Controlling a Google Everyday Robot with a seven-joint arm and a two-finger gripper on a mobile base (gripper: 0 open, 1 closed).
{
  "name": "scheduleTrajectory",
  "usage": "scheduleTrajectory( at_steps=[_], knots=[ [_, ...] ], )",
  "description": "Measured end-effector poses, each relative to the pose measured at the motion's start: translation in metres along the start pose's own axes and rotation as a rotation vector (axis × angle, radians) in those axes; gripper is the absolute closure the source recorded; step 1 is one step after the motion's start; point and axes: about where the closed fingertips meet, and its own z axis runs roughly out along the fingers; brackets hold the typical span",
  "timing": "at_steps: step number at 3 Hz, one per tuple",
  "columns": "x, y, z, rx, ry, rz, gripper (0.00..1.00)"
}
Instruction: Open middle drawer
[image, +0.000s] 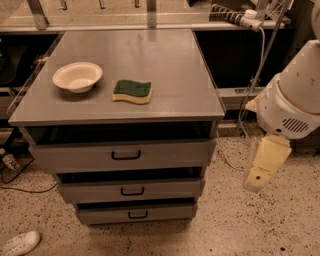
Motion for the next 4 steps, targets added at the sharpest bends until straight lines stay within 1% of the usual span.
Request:
scheduleTrajectory(
  at_steps=[1, 2, 3, 4],
  knots=[
    [0.0, 0.02, 0.035, -0.05, -0.002, 0.043, 0.0],
    [-0.008, 0.055, 0.112, -0.153, -0.049, 0.14, 0.0],
    [-0.017, 0.076, 0.174, -0.212, -0.074, 0.202, 0.0],
    [-0.017, 0.076, 0.173, -0.212, -0.074, 0.202, 0.0]
  ],
)
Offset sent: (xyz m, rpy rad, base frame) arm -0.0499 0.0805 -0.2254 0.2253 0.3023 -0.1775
